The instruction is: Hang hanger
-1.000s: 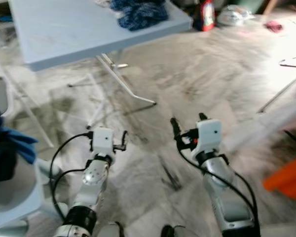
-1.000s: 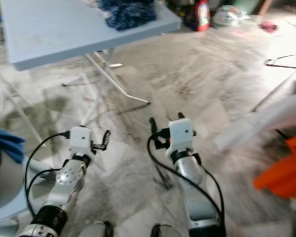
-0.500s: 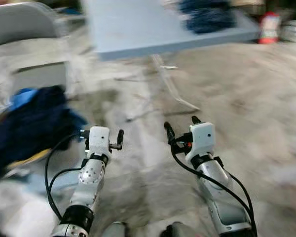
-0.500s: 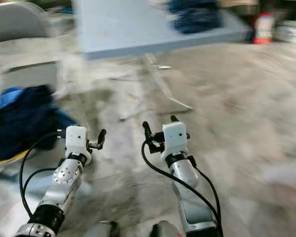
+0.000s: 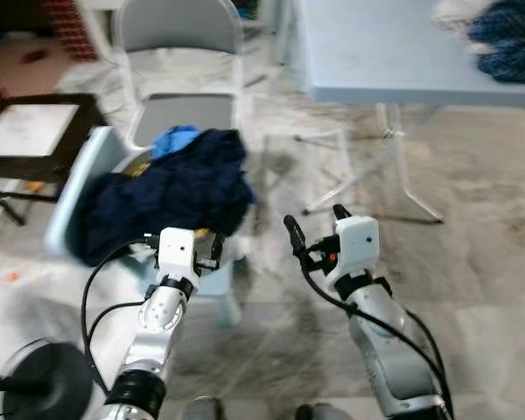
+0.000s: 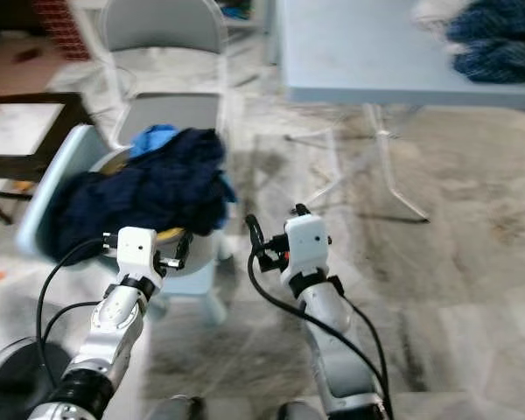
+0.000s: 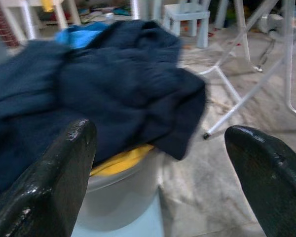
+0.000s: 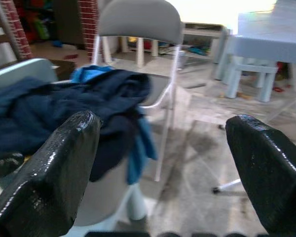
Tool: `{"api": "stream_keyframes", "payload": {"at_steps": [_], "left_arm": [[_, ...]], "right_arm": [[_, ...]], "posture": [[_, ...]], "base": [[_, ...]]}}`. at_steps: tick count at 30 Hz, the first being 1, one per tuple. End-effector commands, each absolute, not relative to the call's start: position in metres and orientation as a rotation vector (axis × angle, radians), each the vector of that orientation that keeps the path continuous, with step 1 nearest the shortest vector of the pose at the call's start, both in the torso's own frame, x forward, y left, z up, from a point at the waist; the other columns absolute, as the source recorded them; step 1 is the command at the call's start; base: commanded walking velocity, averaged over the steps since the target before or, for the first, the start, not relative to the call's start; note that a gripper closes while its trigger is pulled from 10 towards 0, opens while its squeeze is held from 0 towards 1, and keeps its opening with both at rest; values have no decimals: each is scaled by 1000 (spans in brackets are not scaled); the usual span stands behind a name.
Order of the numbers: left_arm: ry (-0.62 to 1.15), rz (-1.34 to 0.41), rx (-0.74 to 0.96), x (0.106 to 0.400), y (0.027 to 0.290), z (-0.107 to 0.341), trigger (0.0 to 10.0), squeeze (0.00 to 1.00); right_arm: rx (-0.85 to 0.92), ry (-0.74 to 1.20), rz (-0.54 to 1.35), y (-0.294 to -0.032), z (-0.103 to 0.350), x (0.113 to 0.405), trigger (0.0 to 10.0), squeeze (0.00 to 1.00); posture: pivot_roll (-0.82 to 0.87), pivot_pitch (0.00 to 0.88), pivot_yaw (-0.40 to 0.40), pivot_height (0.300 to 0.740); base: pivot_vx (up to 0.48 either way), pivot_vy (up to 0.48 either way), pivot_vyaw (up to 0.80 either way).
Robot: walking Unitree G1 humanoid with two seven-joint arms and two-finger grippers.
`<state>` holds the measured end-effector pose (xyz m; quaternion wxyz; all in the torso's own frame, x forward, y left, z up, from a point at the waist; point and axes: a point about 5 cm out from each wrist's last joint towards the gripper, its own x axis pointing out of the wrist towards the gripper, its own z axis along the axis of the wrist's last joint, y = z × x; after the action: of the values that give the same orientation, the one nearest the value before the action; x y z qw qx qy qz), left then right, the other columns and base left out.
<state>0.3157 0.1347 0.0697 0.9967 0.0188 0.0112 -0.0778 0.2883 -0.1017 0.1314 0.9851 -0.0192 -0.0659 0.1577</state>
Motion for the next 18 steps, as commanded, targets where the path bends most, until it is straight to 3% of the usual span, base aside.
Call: {"api": "stream_keyframes", "payload": {"at_steps": [1, 9, 18], "left_arm": [[4, -188, 29, 314, 128, 72, 10000, 0], [-60, -193, 29, 309, 140, 80, 10000, 0], [-50, -192, 29, 305, 141, 78, 10000, 0]], "right_arm": [[-39, -144, 305, -110, 132, 285, 10000, 0], [-33, -163, 312, -113, 134, 283, 10000, 0], [-50, -183, 361, -107, 134, 280, 10000, 0]], "posture": [[7, 224, -43, 740], [28, 220, -48, 740], [35, 223, -47, 740]], "base": [[0, 0, 0], [0, 0, 0], [288, 0, 0]]}}
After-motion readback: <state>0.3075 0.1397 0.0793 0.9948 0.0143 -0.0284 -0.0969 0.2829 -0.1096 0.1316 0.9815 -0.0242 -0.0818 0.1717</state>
